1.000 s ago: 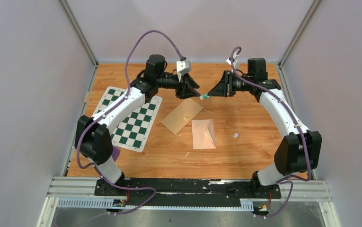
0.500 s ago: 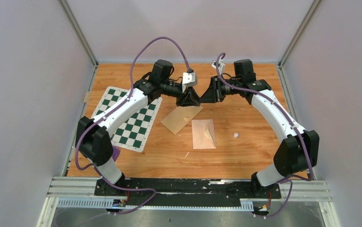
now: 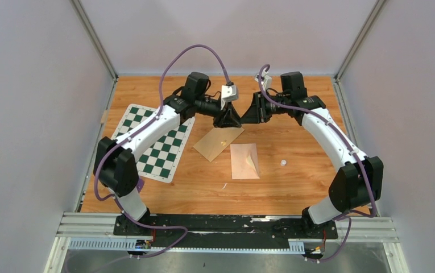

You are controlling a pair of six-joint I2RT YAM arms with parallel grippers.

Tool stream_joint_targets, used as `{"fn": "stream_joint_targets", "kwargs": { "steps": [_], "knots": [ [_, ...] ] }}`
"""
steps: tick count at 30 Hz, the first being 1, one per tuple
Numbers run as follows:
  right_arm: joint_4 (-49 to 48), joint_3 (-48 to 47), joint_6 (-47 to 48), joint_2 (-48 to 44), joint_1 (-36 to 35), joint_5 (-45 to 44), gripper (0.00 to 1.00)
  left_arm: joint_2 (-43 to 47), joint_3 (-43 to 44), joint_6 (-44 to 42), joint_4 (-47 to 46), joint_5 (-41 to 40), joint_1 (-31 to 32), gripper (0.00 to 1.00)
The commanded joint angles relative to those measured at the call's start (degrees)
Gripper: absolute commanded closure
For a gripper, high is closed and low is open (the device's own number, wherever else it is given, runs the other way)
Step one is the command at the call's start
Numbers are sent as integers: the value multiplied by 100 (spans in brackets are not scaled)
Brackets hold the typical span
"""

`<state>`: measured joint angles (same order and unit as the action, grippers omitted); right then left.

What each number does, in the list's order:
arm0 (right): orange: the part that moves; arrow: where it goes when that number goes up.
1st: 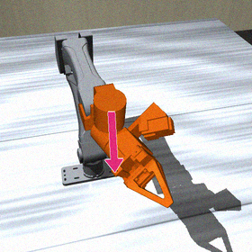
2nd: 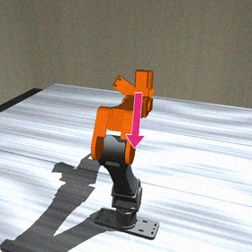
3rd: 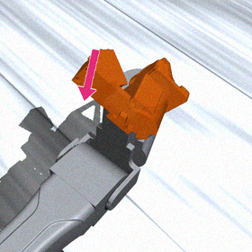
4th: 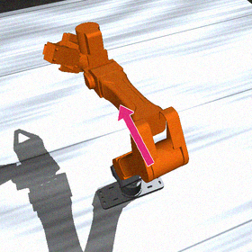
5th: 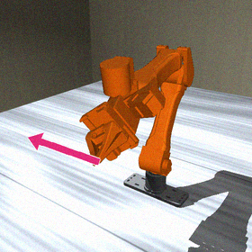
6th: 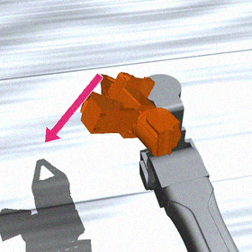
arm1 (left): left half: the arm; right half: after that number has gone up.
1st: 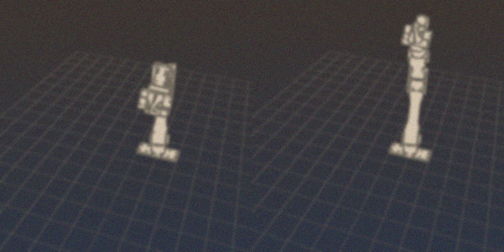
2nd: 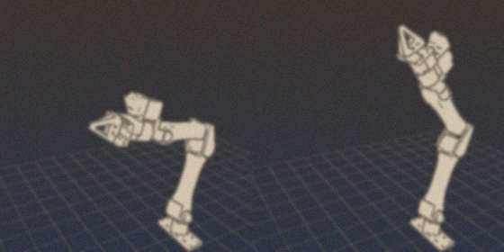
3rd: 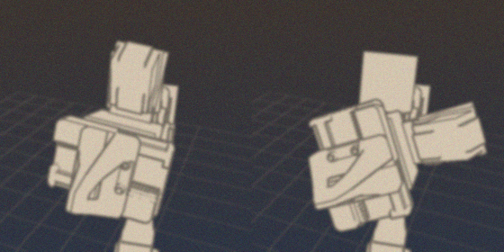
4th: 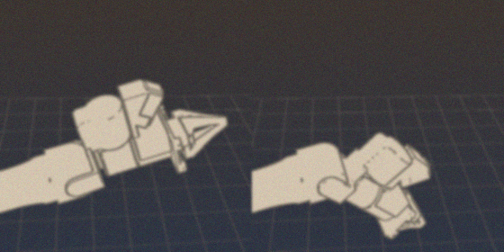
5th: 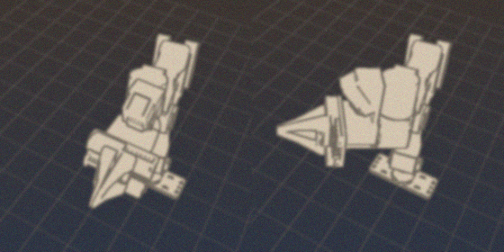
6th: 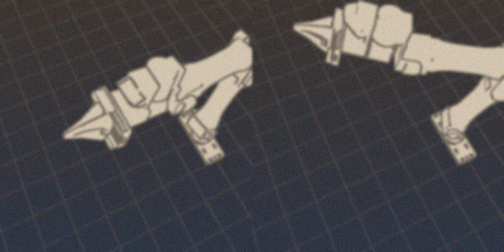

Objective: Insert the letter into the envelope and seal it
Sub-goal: Adjust the solid glue.

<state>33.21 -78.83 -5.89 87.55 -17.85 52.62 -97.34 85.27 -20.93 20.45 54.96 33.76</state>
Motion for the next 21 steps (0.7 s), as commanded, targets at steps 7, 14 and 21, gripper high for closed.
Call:
{"fn": "stream_joint_targets", "kwargs": {
  "steps": [7, 14, 21],
  "knots": [
    [-331, -210, -136, -137, -84, 222, 100, -213, -7, 474, -324, -295, -27, 56],
    [-332, -168, -228, -123, -76, 288, 100, -161, -106, 438, -339, 97, -102, 65],
    [-286, -53, -185, -103, -59, 124, 75, -195, -157, 642, -443, 106, -140, 99]
  ]
}}
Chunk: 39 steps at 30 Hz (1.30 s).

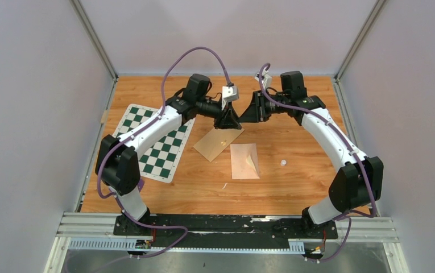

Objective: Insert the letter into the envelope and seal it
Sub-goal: Adjust the solid glue, then seal the envelope flap on the envelope.

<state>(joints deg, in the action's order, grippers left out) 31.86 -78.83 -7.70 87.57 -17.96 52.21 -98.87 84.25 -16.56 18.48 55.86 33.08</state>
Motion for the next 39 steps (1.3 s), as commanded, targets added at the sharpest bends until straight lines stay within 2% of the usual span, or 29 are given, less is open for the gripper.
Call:
{"fn": "stream_joint_targets", "kwargs": {
  "steps": [1, 5, 9, 11, 12, 13, 15, 16, 20, 27, 33, 39],
  "knots": [
    [-97, -21, -29, -133, 42, 155, 67, -55, -94, 232, -256, 10, -73, 100],
    [-57, 300, -443, -418, 547, 363, 37, -62, -599, 740, -764, -84, -78, 100],
    [67, 687, -660, -619, 859, 954, 32, -134, -1466, 1943, -2000, -215, -76, 100],
    [103, 1094, -706, -696, 927, 897, 36, -295, -1757, 2601, -2566, -251, -74, 100],
    [97, 1342, -765, -698, 940, 795, 44, -368, -1839, 3072, -2774, -255, -76, 100],
    [87, 1588, -815, -649, 950, 753, 59, -534, -1991, 3313, -3180, -285, -75, 100],
    [5, 1979, -941, -395, 951, 787, 96, -784, -2197, 4057, -3799, -445, -74, 100],
    [-47, 2125, -1043, -244, 947, 727, 100, -935, -2252, 4526, -3944, -515, -74, 100],
    [-166, 2262, -1177, 449, 994, 450, 100, -1310, -2390, 5262, -4162, -875, -75, 100],
    [-104, 1908, -1066, 1313, 1046, 364, 100, -1660, -2552, 5886, -4463, -1323, -74, 100],
    [-58, 2045, -1164, 1483, 1001, -133, 100, -2042, -2329, 5961, -4369, -1345, -57, 100],
    [-252, 2046, -1276, 1830, 828, -61, 100, -2163, -2292, 5888, -4142, -1539, -12, 100]
  ]
}}
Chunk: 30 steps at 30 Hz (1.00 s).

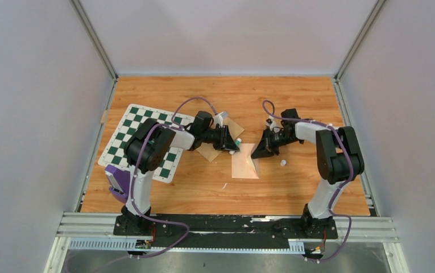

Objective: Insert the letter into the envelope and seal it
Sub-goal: Seal the envelope flap on the envelope.

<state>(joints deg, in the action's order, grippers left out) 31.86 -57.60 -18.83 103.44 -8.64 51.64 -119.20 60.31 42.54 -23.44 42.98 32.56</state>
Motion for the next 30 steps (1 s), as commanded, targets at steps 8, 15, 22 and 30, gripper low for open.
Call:
{"fn": "stream_joint_targets", "kwargs": {
  "steps": [8, 15, 22, 30],
  "knots": [
    [-368, -142, -237, 610, -260, 152, 100, -191, 92, -8, 216, -460, 82, 100],
    [-395, -221, -251, 933, -480, 276, 100, -203, 86, -10, 260, -511, 83, 100],
    [-373, -299, -290, 1079, -522, -36, 100, -191, 86, -3, 271, -535, 86, 100],
    [-187, -508, -179, 1090, -583, -970, 100, -176, 59, 6, 270, -535, 91, 100]
  ]
}}
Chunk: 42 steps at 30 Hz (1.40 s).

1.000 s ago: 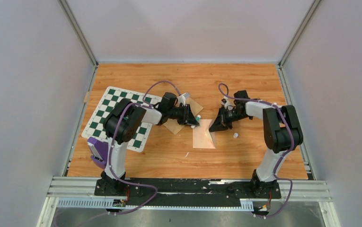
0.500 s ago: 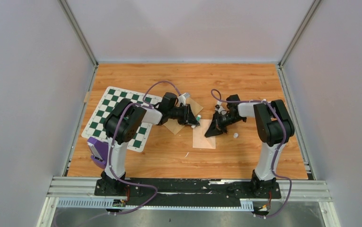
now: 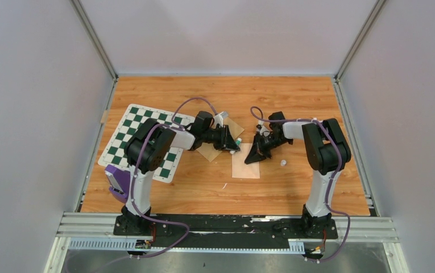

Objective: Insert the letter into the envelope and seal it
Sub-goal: Seal the envelope flap on the envelope.

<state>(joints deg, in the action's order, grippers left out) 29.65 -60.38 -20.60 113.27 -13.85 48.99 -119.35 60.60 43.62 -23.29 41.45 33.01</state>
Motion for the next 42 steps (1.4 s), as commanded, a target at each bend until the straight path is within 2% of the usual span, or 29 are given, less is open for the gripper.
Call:
{"fn": "stream_joint_targets", "kwargs": {
  "steps": [1, 9, 23, 30, 35, 38, 42],
  "knots": [
    [48, -264, 15, 99, -82, -772, 100, -173, 31, -96, 248, -363, 42, 100],
    [-21, -312, 127, 239, -168, -994, 100, -250, 40, -47, 159, -312, 60, 100],
    [-72, -782, 56, 526, -103, -805, 100, -318, 90, -99, 175, -251, 82, 100],
    [-93, -479, 230, 395, -61, -863, 100, -336, 127, -96, 192, -249, 81, 100],
    [-319, -52, 491, -270, -39, -192, 100, -330, 144, -124, 226, -263, 75, 100],
    [-510, 273, 599, -590, -30, -110, 100, -346, 158, -125, 236, -264, 81, 100],
    [-565, 279, 526, -401, -17, 15, 100, -409, 212, -105, 237, -247, 82, 100]
  ]
}}
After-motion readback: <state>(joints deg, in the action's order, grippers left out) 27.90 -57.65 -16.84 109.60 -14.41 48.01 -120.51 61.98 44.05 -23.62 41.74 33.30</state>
